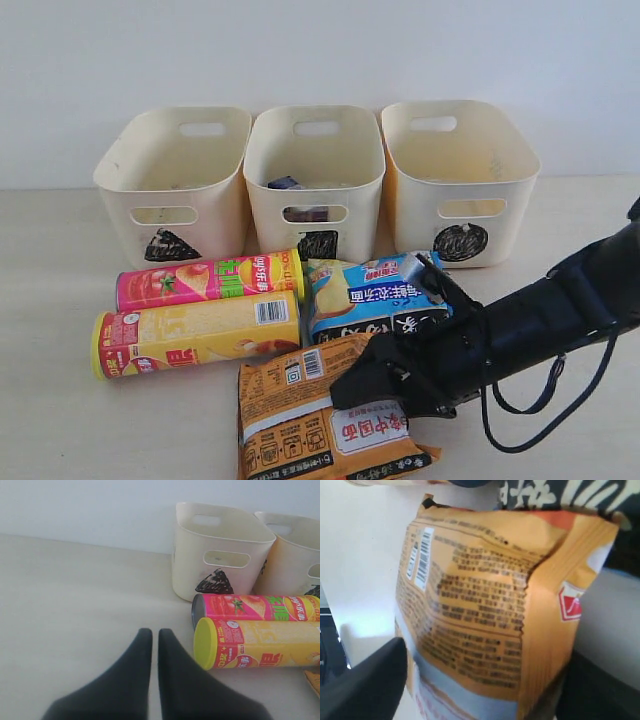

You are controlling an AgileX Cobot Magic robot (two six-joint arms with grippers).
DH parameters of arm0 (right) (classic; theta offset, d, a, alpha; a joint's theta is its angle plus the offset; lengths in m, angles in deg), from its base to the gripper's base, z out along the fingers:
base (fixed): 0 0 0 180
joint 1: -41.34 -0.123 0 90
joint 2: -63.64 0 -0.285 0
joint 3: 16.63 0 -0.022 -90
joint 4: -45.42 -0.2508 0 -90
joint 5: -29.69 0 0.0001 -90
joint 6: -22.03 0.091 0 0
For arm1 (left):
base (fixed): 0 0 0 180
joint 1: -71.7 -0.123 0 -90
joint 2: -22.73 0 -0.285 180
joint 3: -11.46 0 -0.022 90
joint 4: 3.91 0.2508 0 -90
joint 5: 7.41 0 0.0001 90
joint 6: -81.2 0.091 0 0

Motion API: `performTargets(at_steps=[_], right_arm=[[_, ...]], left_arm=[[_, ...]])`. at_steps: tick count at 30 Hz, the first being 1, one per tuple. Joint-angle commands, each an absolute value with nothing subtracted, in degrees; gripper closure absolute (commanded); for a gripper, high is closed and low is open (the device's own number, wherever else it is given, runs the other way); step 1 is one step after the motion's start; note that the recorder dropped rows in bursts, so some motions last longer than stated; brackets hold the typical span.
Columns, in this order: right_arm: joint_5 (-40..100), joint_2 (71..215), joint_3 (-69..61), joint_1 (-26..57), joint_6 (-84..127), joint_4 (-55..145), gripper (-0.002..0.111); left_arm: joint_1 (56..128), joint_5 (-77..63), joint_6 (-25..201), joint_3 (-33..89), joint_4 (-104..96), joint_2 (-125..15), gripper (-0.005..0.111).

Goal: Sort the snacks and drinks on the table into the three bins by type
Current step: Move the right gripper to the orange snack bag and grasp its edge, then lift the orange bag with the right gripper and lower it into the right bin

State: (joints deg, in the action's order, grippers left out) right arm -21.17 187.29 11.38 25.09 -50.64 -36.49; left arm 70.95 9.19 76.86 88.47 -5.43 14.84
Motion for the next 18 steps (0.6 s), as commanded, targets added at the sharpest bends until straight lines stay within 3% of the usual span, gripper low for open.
performTargets(at_steps=[1,3,9,18], right_arm=[[-15.46,188.88,11.86,24.76,-50.37,-31.82,0.047],[-15.34,188.88,11.86,24.76,-50.48,-31.32,0.058],[-16.7,188.64,11.01,24.76,-50.26,-29.99,0.105],[-21.93,187.27,9.04,24.76,-50.26,-28.76,0.108]], left_arm=[[70.71,9.29,77.19,88.68,-5.39,14.94,0.103],[70.71,9.29,77.19,88.68,-5.39,14.94,0.103],[70.71,9.29,77.19,88.68,-5.39,14.94,0.103],[70.71,9.29,77.19,88.68,-5.39,14.94,0.103]])
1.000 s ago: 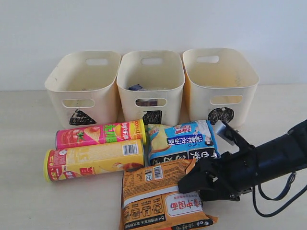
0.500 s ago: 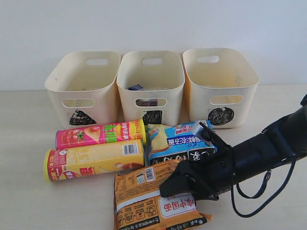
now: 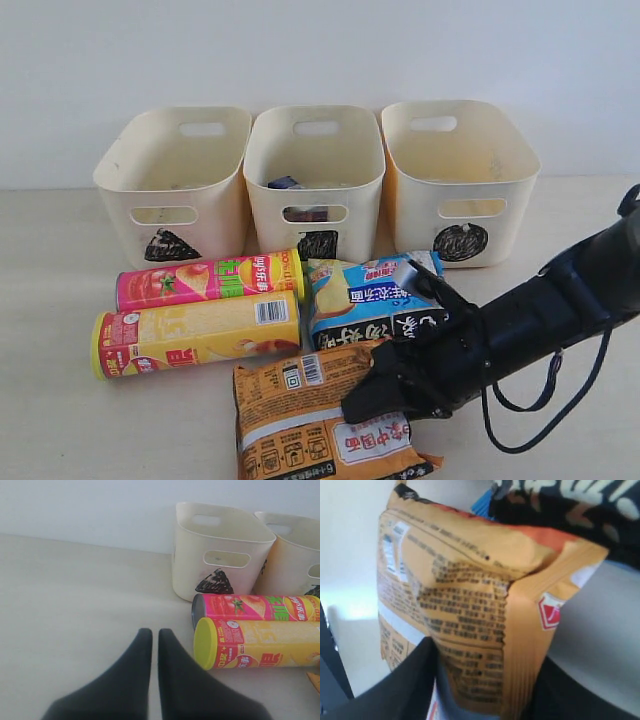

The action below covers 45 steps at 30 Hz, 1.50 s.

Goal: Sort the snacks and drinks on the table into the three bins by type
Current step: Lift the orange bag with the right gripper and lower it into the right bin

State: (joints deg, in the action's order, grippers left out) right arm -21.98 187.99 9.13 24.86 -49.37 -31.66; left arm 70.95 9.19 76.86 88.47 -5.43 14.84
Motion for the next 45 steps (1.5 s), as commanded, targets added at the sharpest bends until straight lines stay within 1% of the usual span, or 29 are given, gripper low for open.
performTargets(at_steps=[1,13,24,27,32,36,40,43,45], right_arm=[[-22.09,186.45,9.04,24.76,-50.26,-28.5,0.108],[-26.96,173.16,9.04,24.76,-47.77,-27.44,0.108],[-26.86,163.39,9.04,24.86,-45.35,-26.63,0.108],[-26.47,160.75,8.84,26.82,-44.52,-26.63,0.108],[-26.31,156.72,7.71,32.43,-42.4,-26.59,0.108],[-23.25,154.79,5.01,36.49,-42.4,-28.48,0.108],[-17.83,154.45,2.29,38.56,-42.4,-31.66,0.108],[-9.98,154.45,0.55,38.68,-42.64,-31.81,0.108],[-2.39,154.45,-0.14,38.68,-42.64,-32.17,0.108]], left_arm=[[70.71,9.29,77.19,88.68,-5.39,14.94,0.103],[70.71,9.29,77.19,88.68,-5.39,14.94,0.103],[70.71,9.29,77.19,88.68,-5.39,14.94,0.103],[70.71,9.29,77.19,88.68,-5.39,14.94,0.103],[70.71,9.29,77.19,88.68,-5.39,14.94,0.103],[70.71,9.29,77.19,88.68,-5.39,14.94,0.103],[70.71,9.29,77.19,88.68,-5.39,14.94,0.103],[70.71,9.29,77.19,88.68,-5.39,14.94,0.103],[70.71,9.29,77.19,88.68,-5.39,14.94,0.103]])
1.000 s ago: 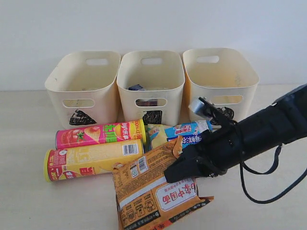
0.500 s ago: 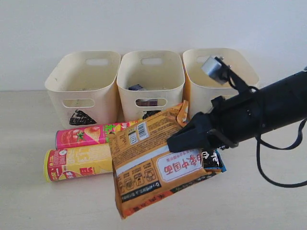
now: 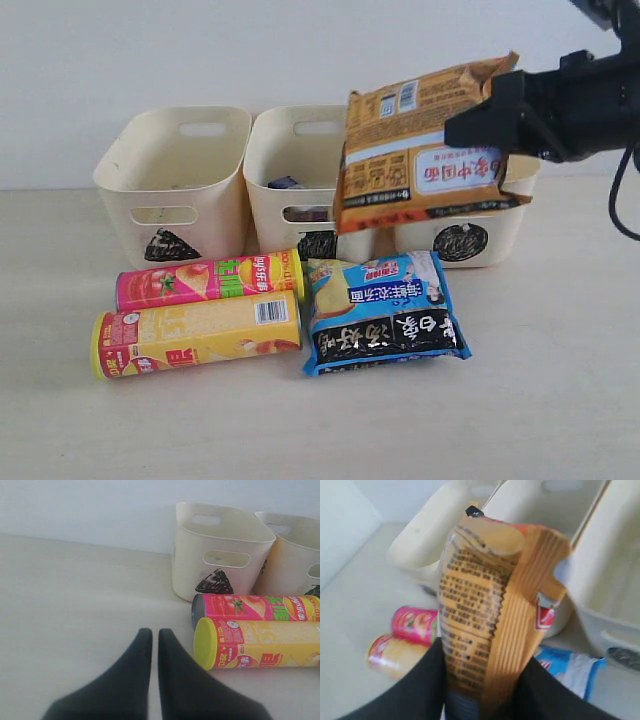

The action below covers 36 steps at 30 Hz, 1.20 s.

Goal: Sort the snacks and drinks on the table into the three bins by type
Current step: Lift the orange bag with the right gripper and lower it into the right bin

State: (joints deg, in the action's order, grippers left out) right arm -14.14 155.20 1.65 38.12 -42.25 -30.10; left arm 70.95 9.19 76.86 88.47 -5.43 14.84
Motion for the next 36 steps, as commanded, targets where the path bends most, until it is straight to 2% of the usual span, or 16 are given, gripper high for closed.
performTargets(at_steps=[1,6,9,24,33,35,36], right_arm=[[1.83,154.45,-0.13,38.68,-42.77,-32.27,0.108],[19.28,155.0,-0.25,38.68,-42.99,-32.31,0.108],[22.86,156.82,-1.98,38.68,-43.51,-32.31,0.108],[17.5,178.78,-20.74,38.52,-45.77,-32.31,0.108],[16.46,184.6,-23.49,38.52,-45.44,-33.9,0.108],[16.35,184.6,-23.49,38.52,-45.33,-33.9,0.1],[16.07,184.6,-23.49,38.52,-45.33,-33.9,0.088]], left_arm=[[70.71,9.29,77.19,88.68,-5.39,14.94,0.103],[70.71,9.29,77.19,88.68,-5.39,14.94,0.103],[70.71,9.29,77.19,88.68,-5.39,14.94,0.103],[70.71,9.29,77.19,88.68,-5.39,14.94,0.103],[70.71,9.29,77.19,88.68,-5.39,14.94,0.103],[70.71,9.29,77.19,88.68,-5.39,14.94,0.103],[70.71,9.29,77.19,88.68,-5.39,14.94,0.103]])
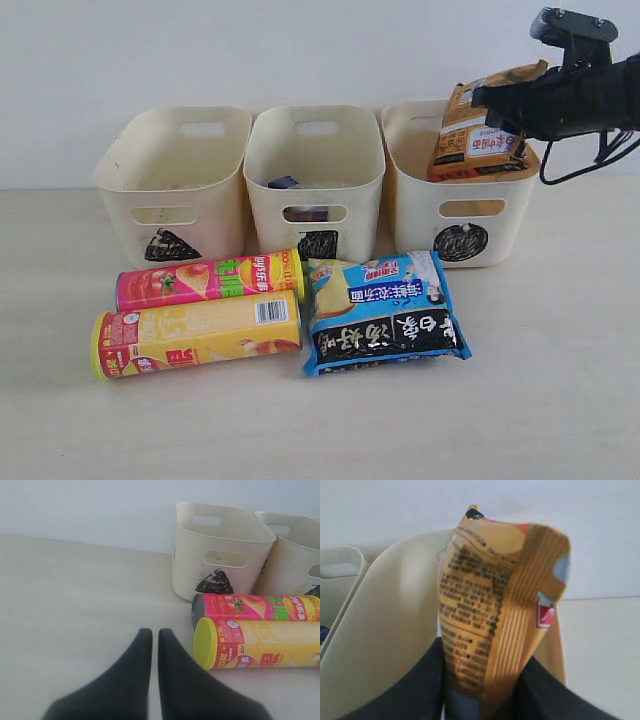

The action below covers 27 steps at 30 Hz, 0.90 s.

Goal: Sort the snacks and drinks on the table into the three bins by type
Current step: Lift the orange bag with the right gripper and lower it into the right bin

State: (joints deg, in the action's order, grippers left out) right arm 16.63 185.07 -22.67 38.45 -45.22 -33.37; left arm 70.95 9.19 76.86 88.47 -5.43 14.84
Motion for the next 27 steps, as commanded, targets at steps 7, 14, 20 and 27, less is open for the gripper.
performTargets(at_steps=[7,14,20,27], right_arm=[[14.93,183.25,-24.1,38.52,-45.33,-33.9,0.04],[13.56,179.0,-24.1,38.52,-45.33,-29.98,0.042],[6.6,177.66,-24.1,38.52,-37.23,-18.48,0.088],[-6.0,174.98,-24.1,38.52,-23.83,2.45,0.108]], left_arm=[[70.71,9.29,77.19,88.68,-5.39,14.94,0.103],[70.71,9.29,77.19,88.68,-5.39,14.94,0.103],[70.71,9.29,77.19,88.68,-5.39,14.94,0.103],[70.71,9.29,77.19,88.68,-5.39,14.94,0.103]])
